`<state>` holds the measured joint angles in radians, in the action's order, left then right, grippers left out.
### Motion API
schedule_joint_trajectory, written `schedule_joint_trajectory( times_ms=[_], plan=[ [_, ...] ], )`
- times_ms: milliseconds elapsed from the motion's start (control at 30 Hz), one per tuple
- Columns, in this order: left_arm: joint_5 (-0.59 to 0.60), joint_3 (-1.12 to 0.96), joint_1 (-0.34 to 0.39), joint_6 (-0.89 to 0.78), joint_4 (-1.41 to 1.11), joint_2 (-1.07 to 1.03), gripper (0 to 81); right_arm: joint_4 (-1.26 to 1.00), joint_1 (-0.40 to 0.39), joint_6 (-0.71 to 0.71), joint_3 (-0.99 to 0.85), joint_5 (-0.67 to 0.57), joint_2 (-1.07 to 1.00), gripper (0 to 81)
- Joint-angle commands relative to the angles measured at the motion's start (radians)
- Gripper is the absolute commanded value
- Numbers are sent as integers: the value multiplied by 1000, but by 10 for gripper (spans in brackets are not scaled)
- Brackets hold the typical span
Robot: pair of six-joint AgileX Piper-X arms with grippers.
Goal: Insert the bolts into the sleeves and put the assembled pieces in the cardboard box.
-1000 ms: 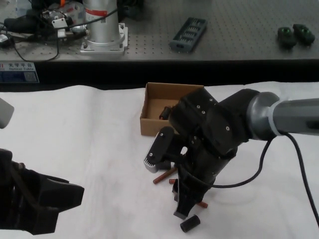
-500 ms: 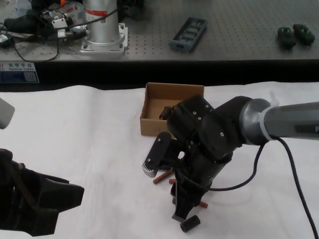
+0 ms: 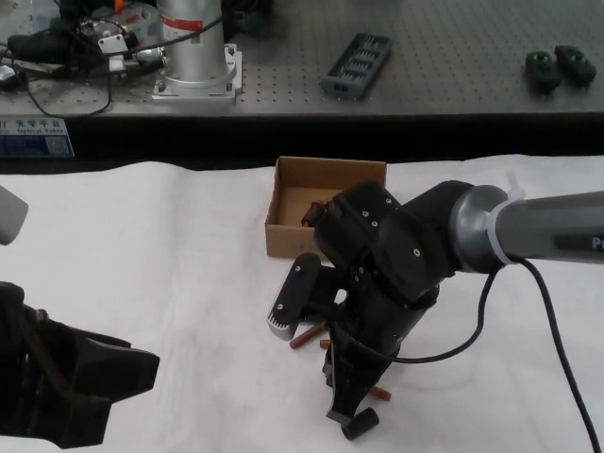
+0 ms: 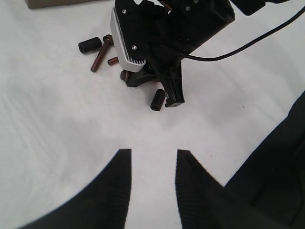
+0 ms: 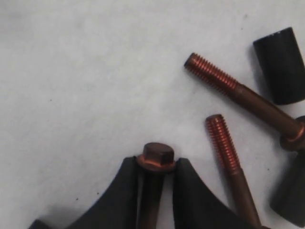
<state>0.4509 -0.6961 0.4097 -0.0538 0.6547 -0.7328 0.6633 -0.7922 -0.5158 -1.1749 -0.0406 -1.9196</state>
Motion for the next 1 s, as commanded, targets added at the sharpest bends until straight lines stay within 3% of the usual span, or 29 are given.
schedule_joint_trajectory(
  times_ms=[0,367,967],
  plan=[
    [4,0,4,10,-6,5,234,40,4,-2,4,17,-23,18],
    [4,0,4,29,-6,5,234,74,4,97,4,13,226,18],
    [8,0,4,340,-73,-82,234,236,4,252,78,1,714,18]
  ],
)
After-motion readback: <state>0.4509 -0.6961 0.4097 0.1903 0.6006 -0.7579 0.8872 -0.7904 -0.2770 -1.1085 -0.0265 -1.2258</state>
